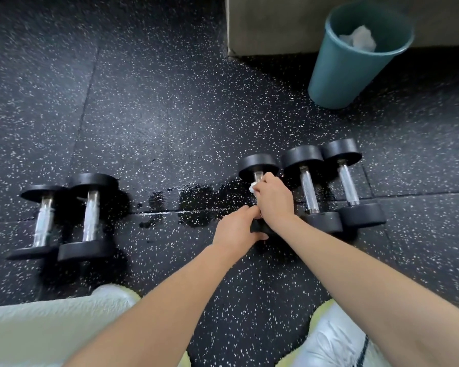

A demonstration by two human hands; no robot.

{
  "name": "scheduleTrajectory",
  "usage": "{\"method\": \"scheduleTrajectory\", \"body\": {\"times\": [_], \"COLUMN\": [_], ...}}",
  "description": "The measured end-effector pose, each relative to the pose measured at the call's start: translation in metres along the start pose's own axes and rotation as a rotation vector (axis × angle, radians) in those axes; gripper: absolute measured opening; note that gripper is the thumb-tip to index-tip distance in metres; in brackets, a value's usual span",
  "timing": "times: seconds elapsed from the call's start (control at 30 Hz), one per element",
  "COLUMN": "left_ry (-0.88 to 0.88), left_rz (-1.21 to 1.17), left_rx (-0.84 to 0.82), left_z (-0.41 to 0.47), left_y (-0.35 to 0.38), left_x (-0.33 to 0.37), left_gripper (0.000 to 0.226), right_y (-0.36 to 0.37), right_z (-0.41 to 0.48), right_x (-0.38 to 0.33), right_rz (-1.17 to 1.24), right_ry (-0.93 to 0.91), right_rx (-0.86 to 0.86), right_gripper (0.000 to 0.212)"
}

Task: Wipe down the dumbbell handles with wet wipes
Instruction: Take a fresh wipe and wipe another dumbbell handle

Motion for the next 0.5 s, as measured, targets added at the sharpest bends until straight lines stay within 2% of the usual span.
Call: {"method": "scheduleTrajectory", "body": {"times": [0.2,0.4,0.5], "left_ry": [-0.013,-0.011,-0.015], "left_rz": [-0.023,-0.041,-0.053], "left_rx": [0.009,0.012,0.024], "left_z": [-0.006,-0.008,-0.009], "left_y": [-0.002,-0.005,-0.004], "left_x": [-0.006,-0.012,-0.013], "left_gripper": [0.035,0.039,0.037], "right_y": [-0.016,-0.009,-0.010], "right_z": [0.030,-0.005,-0.002], "right_x": [0.005,-0.008,-0.007], "right_rz": [0.068,-0.054,-0.063], "right_ry": [0.049,-0.123,-0.137], "right_rx": [-0.008,-0.015,0.049], "right_gripper": [0.024,0.012,0.011]}}
Point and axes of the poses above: each hand's wrist, its own z-axis towards the middle knuckle, its own y-axis out of the palm, x = y × z, the point moved 7 cm from there along z, towards the middle knuckle, and after that the axes turned 14 degrees about -x, right-handed, at the moved point
